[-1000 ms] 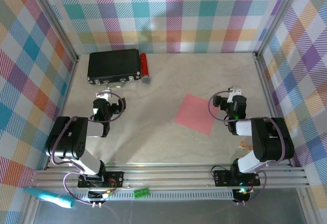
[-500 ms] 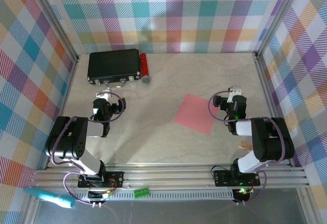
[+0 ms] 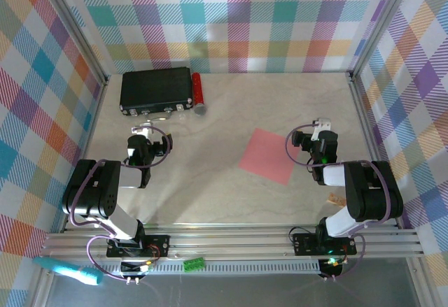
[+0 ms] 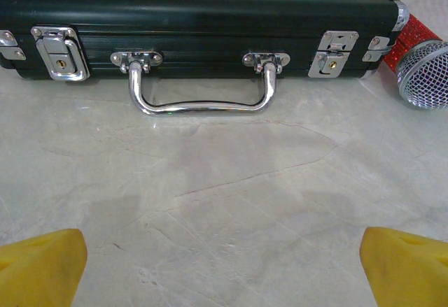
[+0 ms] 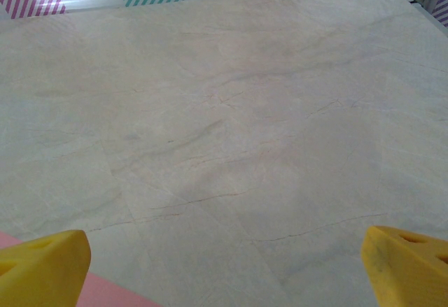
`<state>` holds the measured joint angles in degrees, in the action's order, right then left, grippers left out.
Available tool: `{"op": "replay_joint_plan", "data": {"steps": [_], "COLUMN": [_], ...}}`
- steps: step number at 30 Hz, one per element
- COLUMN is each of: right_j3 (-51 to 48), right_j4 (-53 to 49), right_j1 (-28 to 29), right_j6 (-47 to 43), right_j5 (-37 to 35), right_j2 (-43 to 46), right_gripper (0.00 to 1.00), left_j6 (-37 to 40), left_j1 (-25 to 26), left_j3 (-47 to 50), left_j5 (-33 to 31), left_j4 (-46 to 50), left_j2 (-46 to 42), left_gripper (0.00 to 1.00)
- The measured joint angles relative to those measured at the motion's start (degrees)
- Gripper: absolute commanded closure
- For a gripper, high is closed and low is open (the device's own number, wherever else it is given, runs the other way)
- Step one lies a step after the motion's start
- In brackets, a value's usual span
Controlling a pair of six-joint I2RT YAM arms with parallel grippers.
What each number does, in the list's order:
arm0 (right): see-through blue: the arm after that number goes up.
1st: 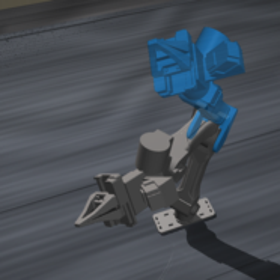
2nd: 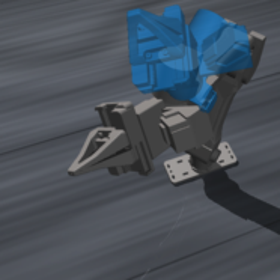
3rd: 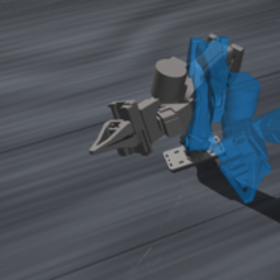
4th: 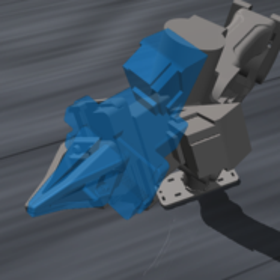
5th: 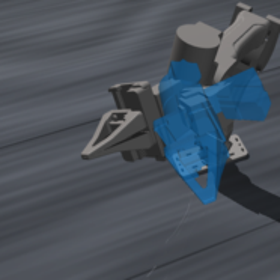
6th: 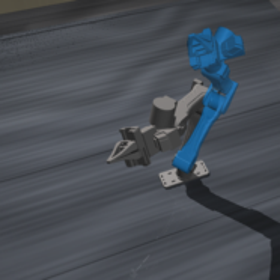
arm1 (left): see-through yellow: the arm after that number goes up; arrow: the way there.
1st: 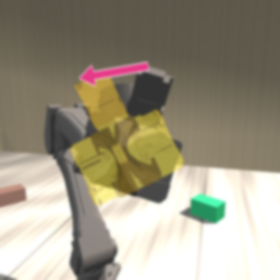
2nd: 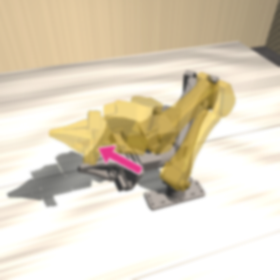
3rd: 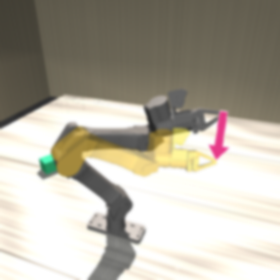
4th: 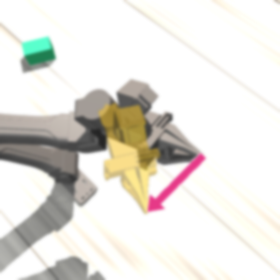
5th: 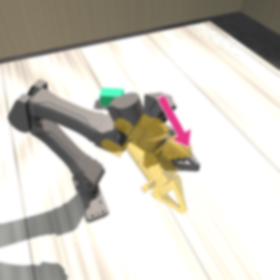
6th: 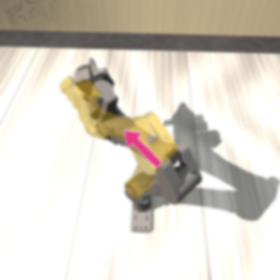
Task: Fold a paper plane with a square sheet of paper (pick it up from the middle)
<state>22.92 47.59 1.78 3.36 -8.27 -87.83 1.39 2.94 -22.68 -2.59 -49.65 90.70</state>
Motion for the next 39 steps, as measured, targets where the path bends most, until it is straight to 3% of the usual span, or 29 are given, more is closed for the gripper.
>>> {"op": "replay_joint_plan", "data": {"steps": [8,12,17,21,27,32,36,39], "right_j3": [0.1,5.3,20.3,28.4,32.0,29.6,29.4,29.6], "right_j4": [-5.2,-20.4,-42.7,-57.1,-71.9,-75.0,-74.9,-74.4], "right_j1": [0.1,0.1,0.1,0.1,0.2,2.6,5.3,6.8], "right_j6": [0.0,2.4,9.6,15.7,24.3,30.1,33.2,34.8], "right_j5": [-0.3,-2.1,-0.6,7.0,22.2,28.3,29.0,28.8], "right_j2": [4.6,15.2,22.7,23.6,16.2,9.2,4.1,0.2], "right_gripper": [0.01,0.01,0.01,0.01,0.24,0.38,0.48,0.5], "left_j6": [-0.3,-1.8,-12.4,-21.6,-31.5,-35.0,-35.7,-36.1], "left_j1": [0.0,0.0,0.0,0.0,0.4,3.8,7.6,10.3], "left_j3": [2.6,0.7,-11.9,-20.9,-23.1,-23.1,-23.1,-23.2], "left_j5": [-2.7,-4.7,-5.5,0.7,16.8,24.7,27.1,27.7], "left_j4": [-0.9,8.7,29.0,42.2,53.6,58.6,59.9,60.1], "left_j2": [-3.0,-12.7,-22.5,-25.7,-25.8,-24.8,-21.9,-17.8], "left_gripper": [0.0,0.0,0.0,0.0,0.0,0.0,0.0,0.0]}}
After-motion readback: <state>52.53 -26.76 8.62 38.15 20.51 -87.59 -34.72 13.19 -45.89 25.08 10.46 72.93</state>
